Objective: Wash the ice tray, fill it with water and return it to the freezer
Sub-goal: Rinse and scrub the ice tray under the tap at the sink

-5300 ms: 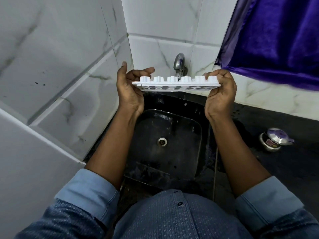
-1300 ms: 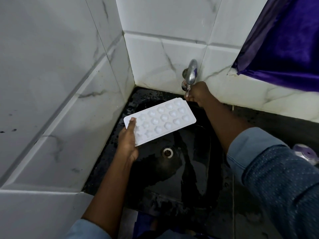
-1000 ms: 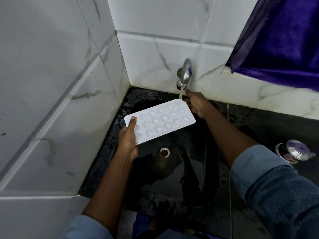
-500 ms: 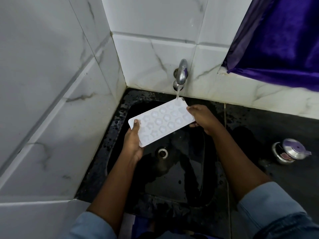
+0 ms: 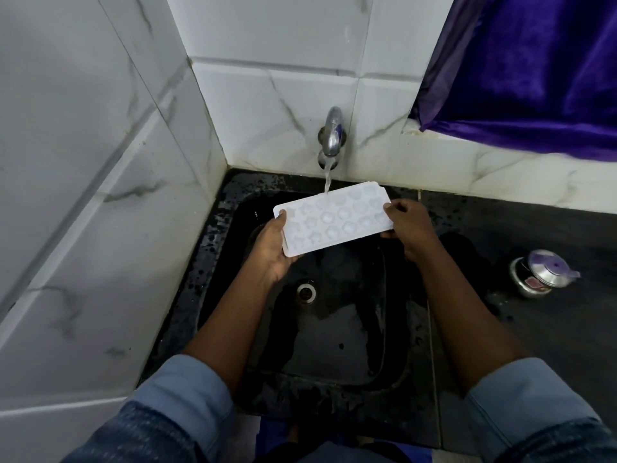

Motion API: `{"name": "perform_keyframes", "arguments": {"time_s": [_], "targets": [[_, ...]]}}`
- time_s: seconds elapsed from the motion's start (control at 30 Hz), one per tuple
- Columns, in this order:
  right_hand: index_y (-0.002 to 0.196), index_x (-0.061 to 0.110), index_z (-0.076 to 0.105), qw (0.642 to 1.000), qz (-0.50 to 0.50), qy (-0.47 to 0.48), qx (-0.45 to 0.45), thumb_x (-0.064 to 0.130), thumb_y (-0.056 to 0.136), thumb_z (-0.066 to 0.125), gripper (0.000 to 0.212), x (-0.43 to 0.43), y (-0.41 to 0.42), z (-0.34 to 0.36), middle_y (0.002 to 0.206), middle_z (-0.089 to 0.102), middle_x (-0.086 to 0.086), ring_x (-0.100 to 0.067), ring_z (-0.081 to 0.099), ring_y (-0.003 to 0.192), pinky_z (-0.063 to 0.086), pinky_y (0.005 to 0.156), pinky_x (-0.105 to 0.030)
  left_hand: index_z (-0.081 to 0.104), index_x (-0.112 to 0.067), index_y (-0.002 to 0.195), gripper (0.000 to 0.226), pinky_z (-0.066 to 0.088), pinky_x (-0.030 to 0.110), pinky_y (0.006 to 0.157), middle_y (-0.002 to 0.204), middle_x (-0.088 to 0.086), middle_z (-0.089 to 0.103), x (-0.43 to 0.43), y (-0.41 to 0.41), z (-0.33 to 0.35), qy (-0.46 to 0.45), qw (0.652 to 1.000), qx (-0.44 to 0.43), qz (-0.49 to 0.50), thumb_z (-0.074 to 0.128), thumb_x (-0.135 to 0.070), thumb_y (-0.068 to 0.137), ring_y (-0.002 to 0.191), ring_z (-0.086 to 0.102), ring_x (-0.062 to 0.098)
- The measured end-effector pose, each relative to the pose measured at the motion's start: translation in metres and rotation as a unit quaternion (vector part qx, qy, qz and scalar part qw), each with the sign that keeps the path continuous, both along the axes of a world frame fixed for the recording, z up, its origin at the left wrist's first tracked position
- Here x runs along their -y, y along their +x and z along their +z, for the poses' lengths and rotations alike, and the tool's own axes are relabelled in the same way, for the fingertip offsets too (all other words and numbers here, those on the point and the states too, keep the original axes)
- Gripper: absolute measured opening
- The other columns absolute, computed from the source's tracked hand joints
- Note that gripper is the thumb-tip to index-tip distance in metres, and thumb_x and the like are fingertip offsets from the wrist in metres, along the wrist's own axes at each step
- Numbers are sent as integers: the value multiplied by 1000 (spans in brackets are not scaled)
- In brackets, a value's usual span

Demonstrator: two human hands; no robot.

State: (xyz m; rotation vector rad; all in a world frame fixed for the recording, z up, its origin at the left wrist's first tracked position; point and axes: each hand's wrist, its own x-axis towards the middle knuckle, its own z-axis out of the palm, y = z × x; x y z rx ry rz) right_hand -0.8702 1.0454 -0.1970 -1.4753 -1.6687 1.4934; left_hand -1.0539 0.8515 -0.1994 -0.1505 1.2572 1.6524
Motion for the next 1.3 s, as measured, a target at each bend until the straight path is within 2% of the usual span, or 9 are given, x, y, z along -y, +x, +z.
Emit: {"name": "perform_keyframes", "arguments": {"time_s": [0.17, 0.27, 0.47, 0.57, 0.7, 0.9, 1.0, 1.13, 1.3], "targets": [[104, 7, 68, 998, -53, 18, -19, 22, 106, 59, 18, -8, 17, 7, 93, 64, -3, -16, 62, 78, 61, 61, -31, 65, -15, 128, 28, 65, 42, 70, 107, 7, 81, -20, 8, 2, 6, 1000, -9, -27, 43, -22, 114, 91, 80, 24], [103, 10, 70, 995, -83, 61, -8, 21, 105, 59, 16, -14, 28, 8, 92, 64, -3, -10, 57, 76, 48, 61, -23, 64, -16, 132, 30, 64, 43, 73, 110, 7, 81, -33, 14, 3, 4, 999, -22, -41, 40, -21, 115, 94, 80, 24], [103, -3, 70, 985, -153, 68, -36, 17, 103, 60, 23, -24, 32, 9, 90, 63, -7, -13, 55, 80, 43, 66, -24, 66, -19, 131, 31, 65, 47, 78, 116, 6, 80, -56, 23, 15, 14, 997, -35, -65, 39, -22, 116, 100, 79, 26], [97, 5, 70, 982, -166, 53, -67, 12, 102, 59, 14, -25, 21, 18, 84, 64, -1, -10, 56, 75, 45, 65, -21, 67, -20, 124, 29, 65, 43, 71, 107, 5, 82, -61, 14, 21, 11, 997, -45, -66, 40, -24, 116, 92, 80, 25], [96, 4, 73, 989, -125, 28, -72, 4, 95, 61, 13, -20, -2, 24, 88, 69, -4, -14, 61, 78, 50, 68, -25, 67, -19, 112, 27, 63, 37, 64, 97, 3, 82, -52, -8, 26, 12, 998, -44, -39, 41, -25, 115, 81, 80, 22], [86, 15, 73, 993, -68, -20, -98, -1, 94, 56, 24, 1, -48, 25, 84, 72, -4, -19, 65, 74, 54, 70, -34, 68, -9, 118, 33, 66, 42, 62, 98, 9, 82, -21, -43, 24, 38, 999, -23, 19, 44, -30, 113, 84, 81, 26], [88, 14, 71, 993, -32, -43, -106, -5, 93, 57, 24, 19, -66, 20, 85, 72, -4, -20, 67, 74, 55, 68, -34, 69, -8, 111, 36, 65, 38, 61, 93, 9, 82, 2, -55, 21, 49, 998, -14, 34, 41, -30, 113, 80, 81, 24], [99, 8, 70, 991, 8, -64, -113, -6, 98, 53, 22, 42, -88, 11, 91, 73, -8, -18, 71, 74, 55, 54, -25, 68, -7, 112, 36, 64, 37, 58, 89, 10, 82, 35, -65, 12, 30, 997, -8, 68, 40, -31, 114, 77, 81, 24], [93, 10, 69, 989, 46, -96, -98, 0, 102, 54, 20, 60, -103, -4, 94, 73, -9, -20, 72, 79, 60, 61, -31, 67, -8, 117, 35, 66, 39, 64, 94, 10, 82, 69, -71, -5, 22, 996, 1, 85, 41, -31, 113, 81, 81, 24]]}}
